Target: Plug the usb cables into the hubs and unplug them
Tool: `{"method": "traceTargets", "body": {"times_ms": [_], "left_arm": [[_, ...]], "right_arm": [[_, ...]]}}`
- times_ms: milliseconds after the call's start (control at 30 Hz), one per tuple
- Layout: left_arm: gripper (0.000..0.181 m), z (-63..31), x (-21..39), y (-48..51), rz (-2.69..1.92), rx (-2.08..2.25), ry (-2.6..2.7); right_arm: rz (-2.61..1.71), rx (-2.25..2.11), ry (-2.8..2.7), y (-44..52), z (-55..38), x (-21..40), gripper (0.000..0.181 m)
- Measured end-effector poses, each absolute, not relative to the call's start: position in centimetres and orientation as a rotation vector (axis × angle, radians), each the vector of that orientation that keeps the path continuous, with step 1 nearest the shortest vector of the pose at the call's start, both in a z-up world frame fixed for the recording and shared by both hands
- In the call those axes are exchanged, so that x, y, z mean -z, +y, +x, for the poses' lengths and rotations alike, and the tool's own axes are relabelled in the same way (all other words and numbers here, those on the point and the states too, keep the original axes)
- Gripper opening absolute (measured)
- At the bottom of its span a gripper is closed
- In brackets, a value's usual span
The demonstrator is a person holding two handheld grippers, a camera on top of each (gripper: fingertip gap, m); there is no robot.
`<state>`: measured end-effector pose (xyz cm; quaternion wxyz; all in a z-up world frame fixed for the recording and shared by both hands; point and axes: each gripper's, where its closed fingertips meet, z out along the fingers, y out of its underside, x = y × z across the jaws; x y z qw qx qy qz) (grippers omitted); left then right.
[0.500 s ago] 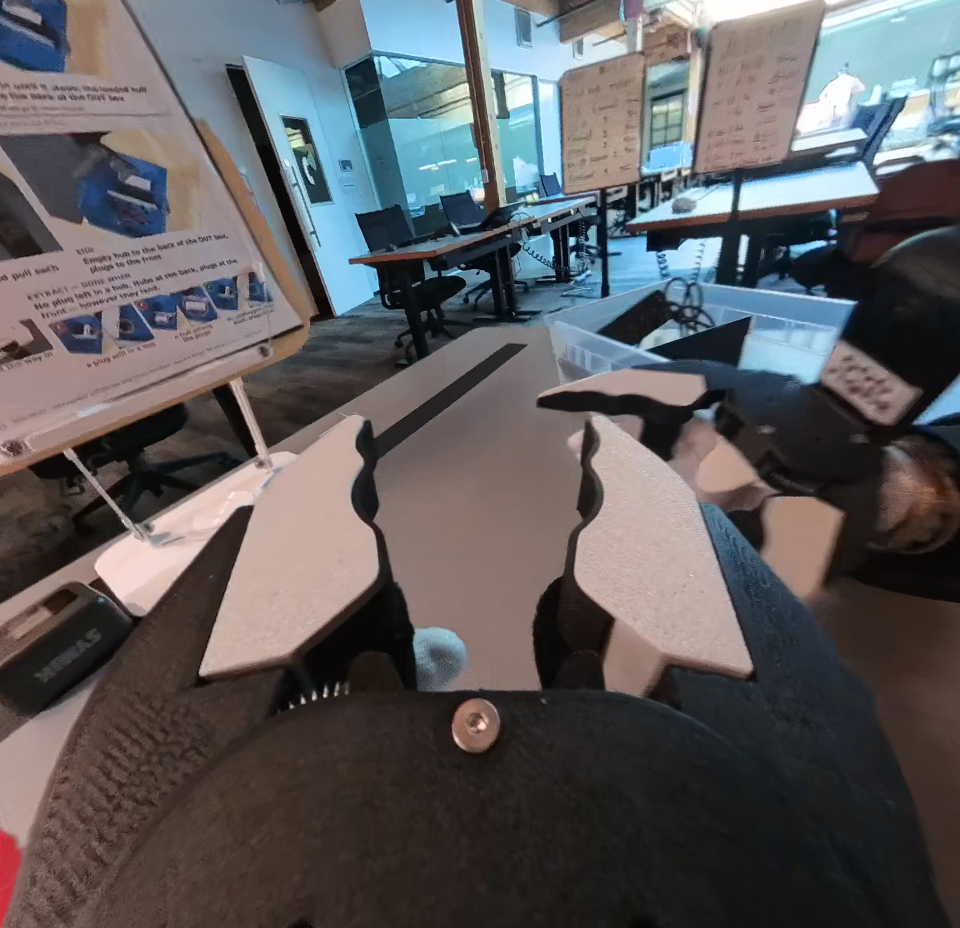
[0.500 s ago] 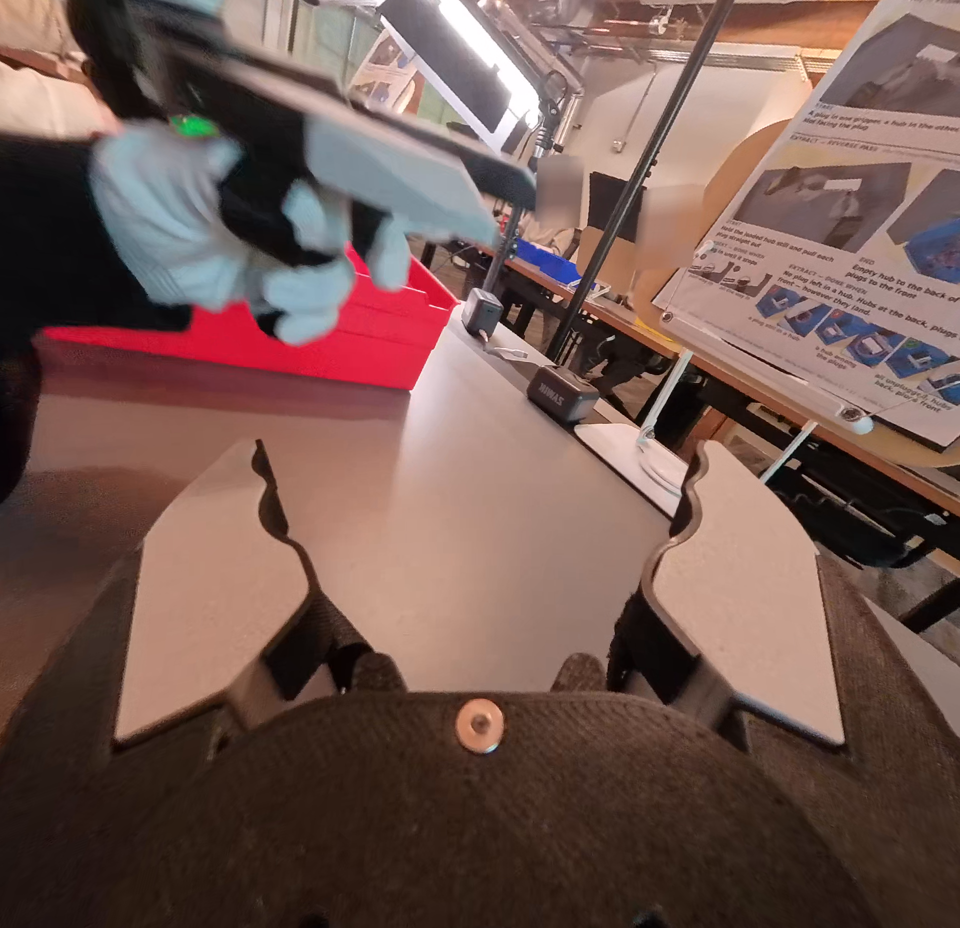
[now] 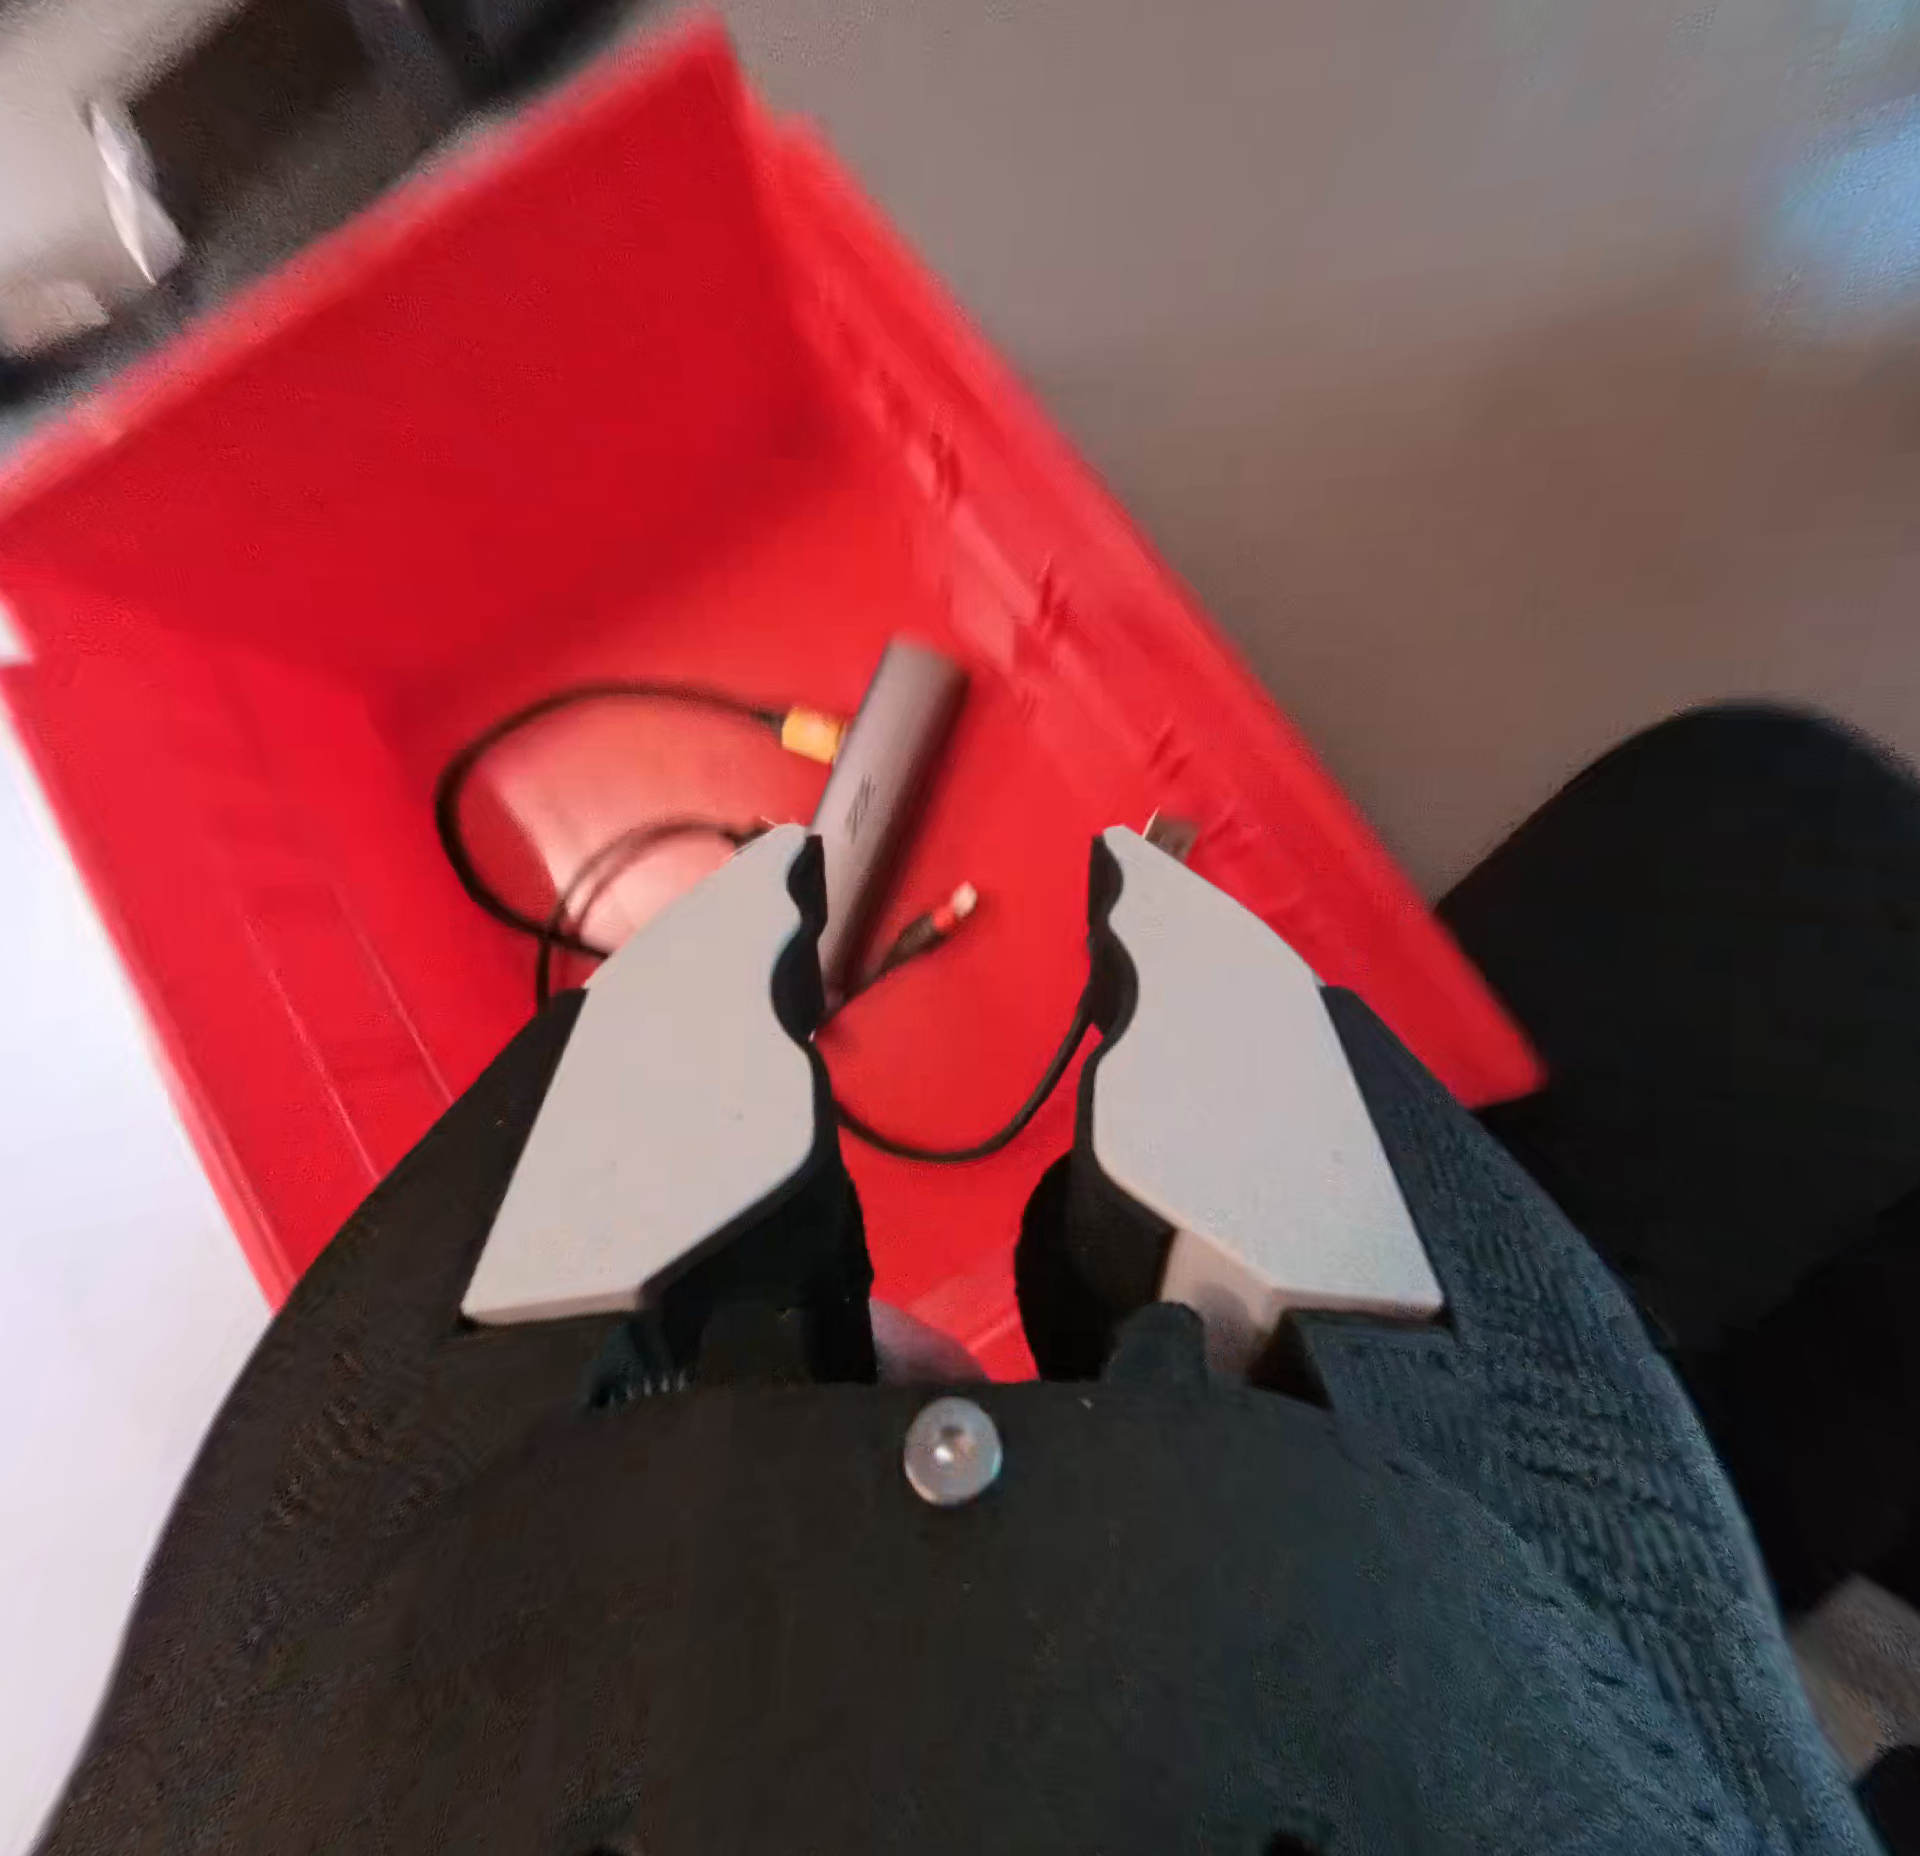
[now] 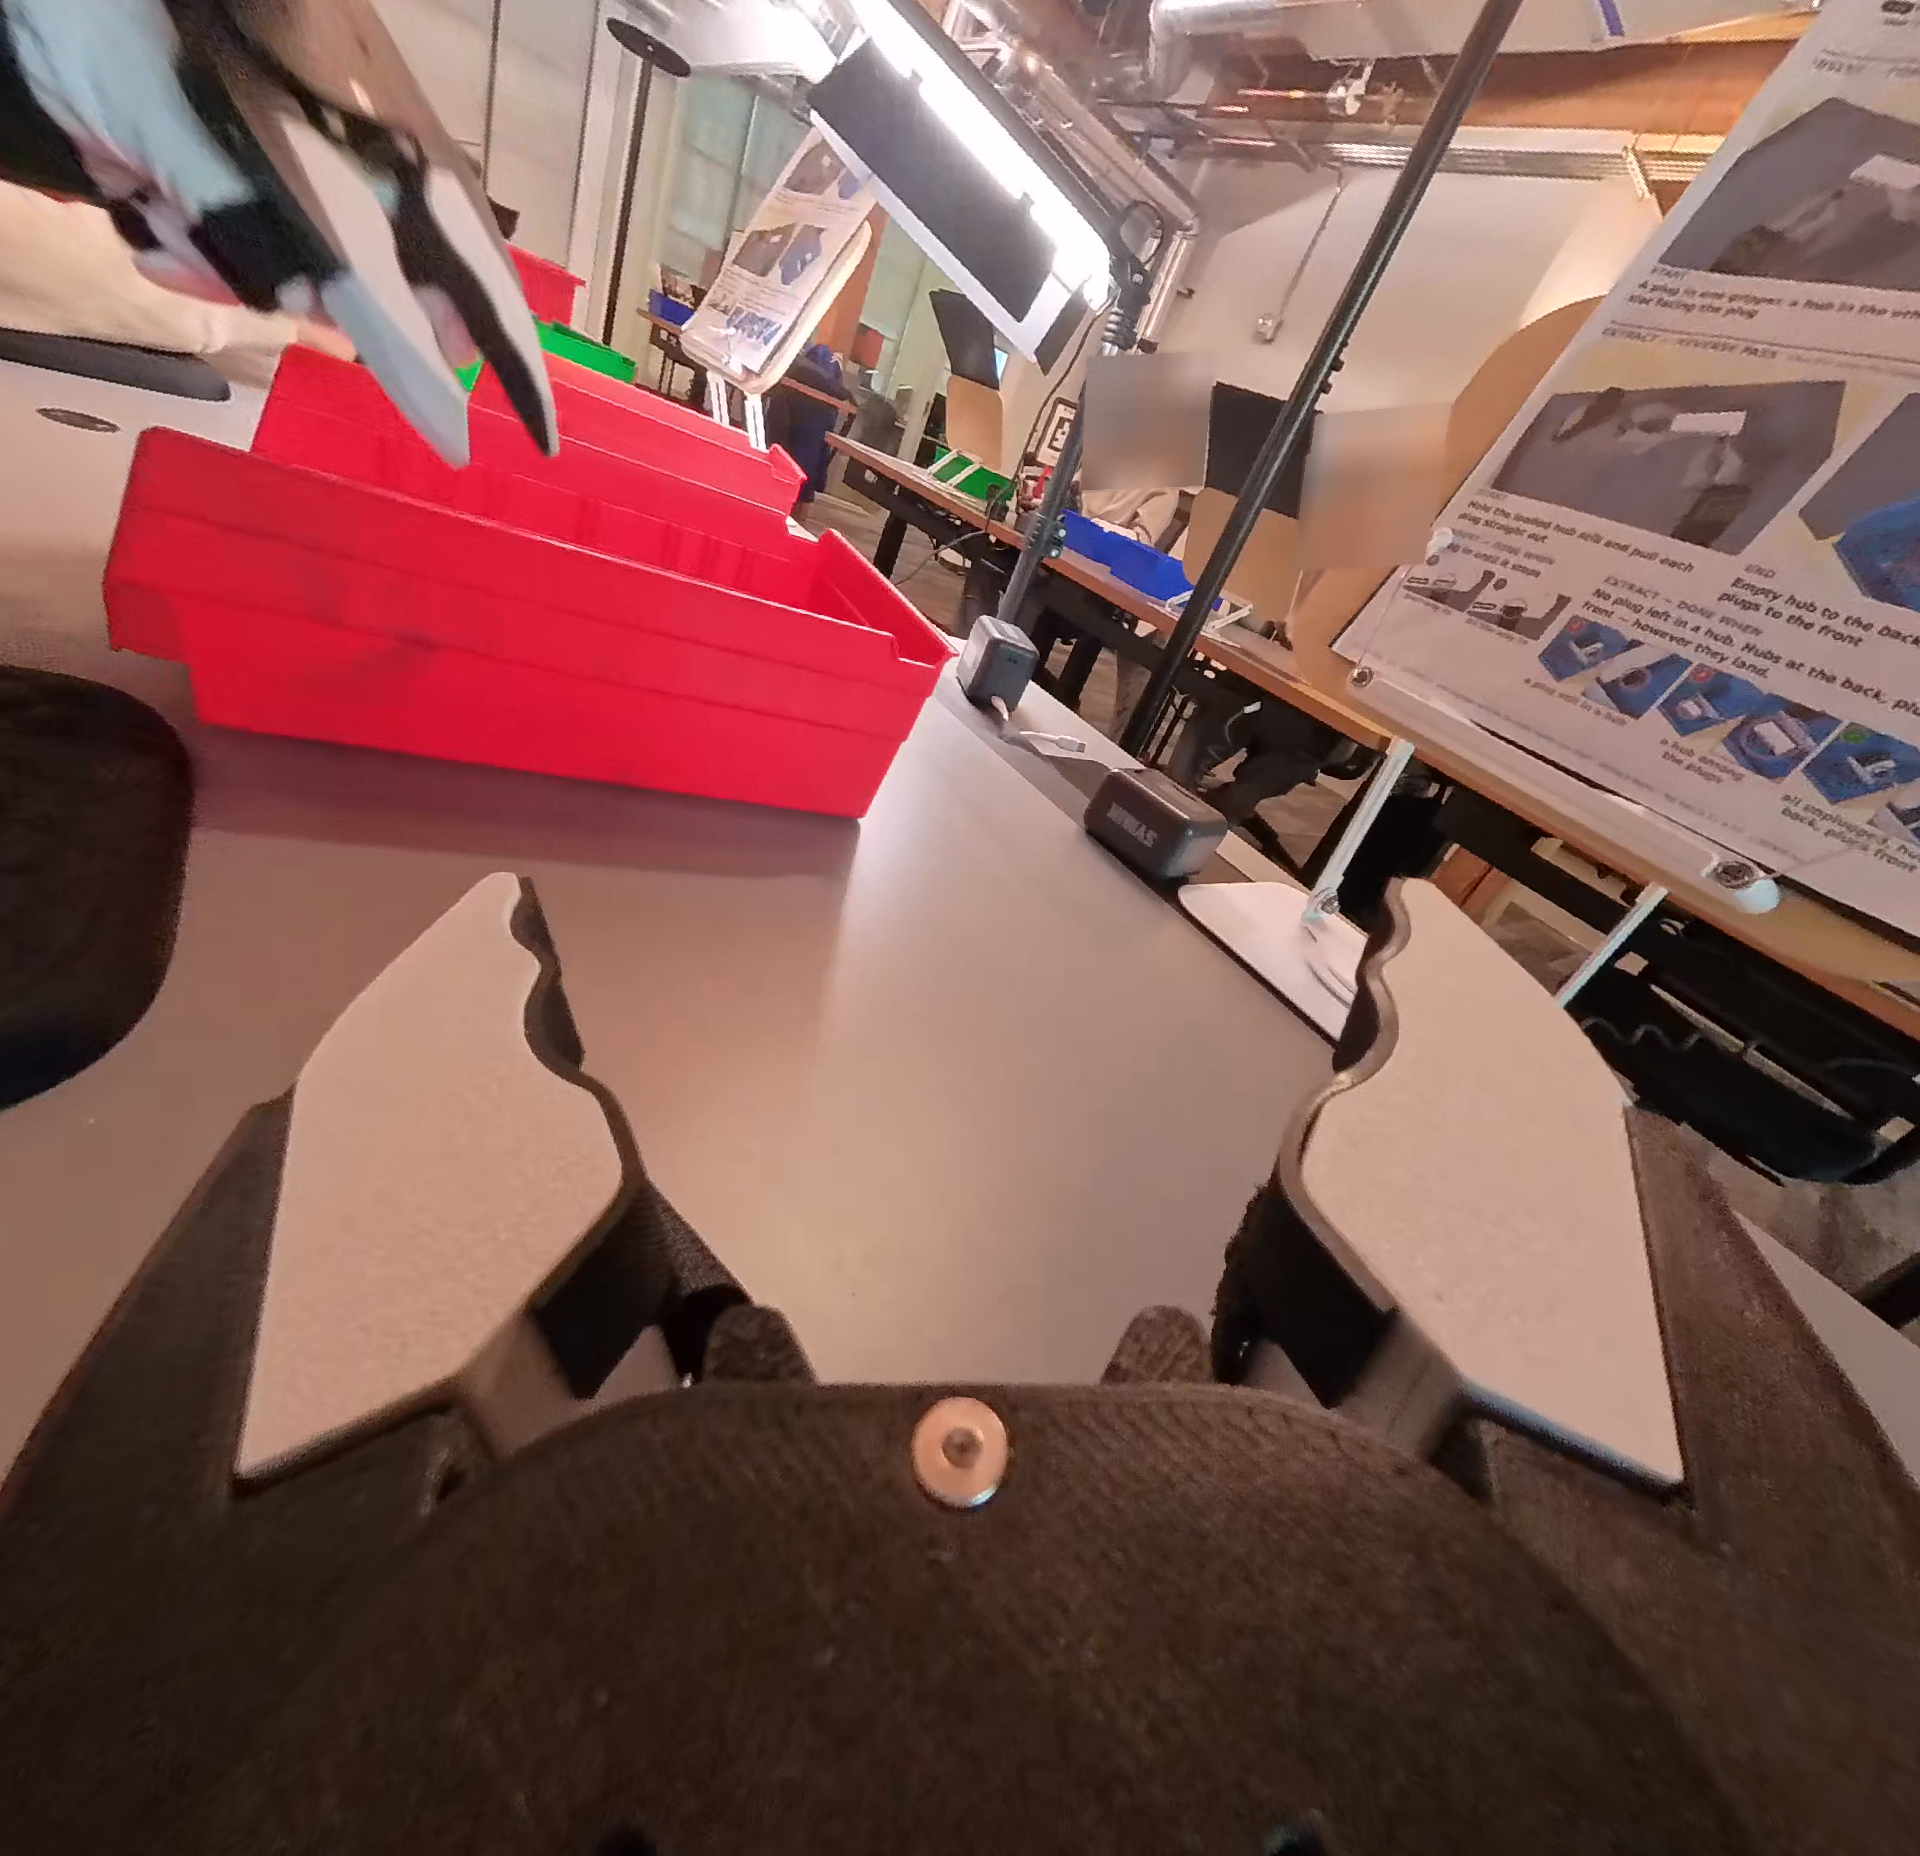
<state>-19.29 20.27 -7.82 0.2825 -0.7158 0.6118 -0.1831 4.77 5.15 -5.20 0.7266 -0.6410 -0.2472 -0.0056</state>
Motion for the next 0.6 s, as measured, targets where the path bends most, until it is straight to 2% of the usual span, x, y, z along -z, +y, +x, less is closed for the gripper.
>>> {"method": "traceTargets", "body": {"times_ms": [133, 300, 500, 533, 600], "left_arm": [[0.048, -21.0, 12.6, 21.9, -2.087, 0.389, 1.767], [0.048, -21.1, 15.0, 24.1, -2.165, 0.24, 1.885], [0.051, -20.6, 17.9, 24.3, -2.315, 0.334, 1.946], [0.037, -19.8, 17.8, 24.6, -2.296, 0.389, 1.892], [0.034, -19.9, 17.9, 24.8, -2.248, 0.374, 1.906]], "right_arm": [[-1.426, 0.014, -0.555, 5.2, 4.8, 5.5, 0.142], [-1.421, 0.01, -0.584, 5.2, 4.4, 5.7, 0.142], [-1.422, 0.019, -0.614, 5.1, 4.1, 5.9, 0.142], [-1.422, 0.019, -0.618, 5.0, 4.0, 5.9, 0.142], [-1.421, 0.023, -0.627, 5.0, 3.9, 5.9, 0.142]]}}
